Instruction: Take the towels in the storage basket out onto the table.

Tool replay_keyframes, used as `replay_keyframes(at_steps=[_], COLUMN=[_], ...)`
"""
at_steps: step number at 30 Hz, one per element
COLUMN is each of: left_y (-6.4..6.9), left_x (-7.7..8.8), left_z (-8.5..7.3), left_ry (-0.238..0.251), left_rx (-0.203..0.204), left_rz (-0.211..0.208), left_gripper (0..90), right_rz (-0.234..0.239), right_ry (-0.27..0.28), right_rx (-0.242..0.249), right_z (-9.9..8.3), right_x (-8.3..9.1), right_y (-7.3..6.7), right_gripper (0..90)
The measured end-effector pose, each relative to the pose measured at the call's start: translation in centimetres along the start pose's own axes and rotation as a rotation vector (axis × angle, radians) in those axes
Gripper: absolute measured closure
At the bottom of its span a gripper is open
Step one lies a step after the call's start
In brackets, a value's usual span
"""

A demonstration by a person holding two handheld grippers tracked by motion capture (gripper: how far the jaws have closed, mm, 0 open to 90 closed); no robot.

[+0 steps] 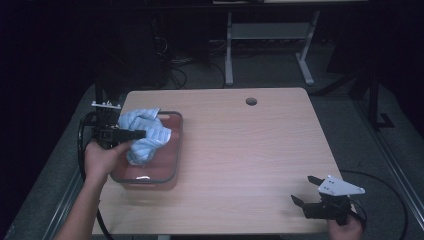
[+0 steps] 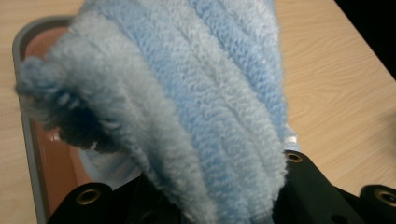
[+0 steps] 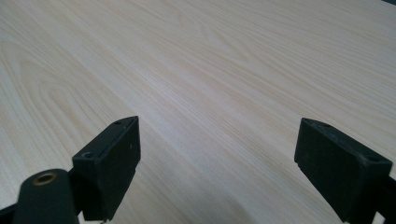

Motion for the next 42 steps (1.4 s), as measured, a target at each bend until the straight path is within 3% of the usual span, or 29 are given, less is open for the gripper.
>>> replay_keyframes(at_steps=[20, 29, 33, 42], left_y=[4.7, 7.4, 8.5, 9.9], left_x=[2.9, 2.8, 2.4, 1.2], left_z=[2.9, 4.3, 4.6, 5.3], left_ry=[0.049, 0.057, 0.030, 0.015], left_rx=[-0.095, -0.141, -0.181, -0.201], left_rz=[-0.040, -0.068, -0.053, -0.075], left_gripper=[70.7, 70.7, 70.7, 70.6], right_rz=[-0.012, -0.011, -0.013, -0.014], right_ry=[0.005, 0.000, 0.006, 0.004], right_rx=[-0.001, -0.003, -0.012, -0.014], right_z=[0.1, 0.1, 0.1, 0.0], right_x=[0.1, 0.1, 0.2, 0.3], right_y=[0.1, 0.2, 0.2, 0.3], right_gripper=[13.9, 13.8, 13.9, 13.8])
Point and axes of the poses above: each handheld gripper's, and its own axes: x roughly backward along the jaws, z roughly out of its top, y roughly to its right, the point moved 7 cm from there along -x, roughly forward along the jaws, and after that the axes turned 14 degrees about -y, right-handed, at the moved point
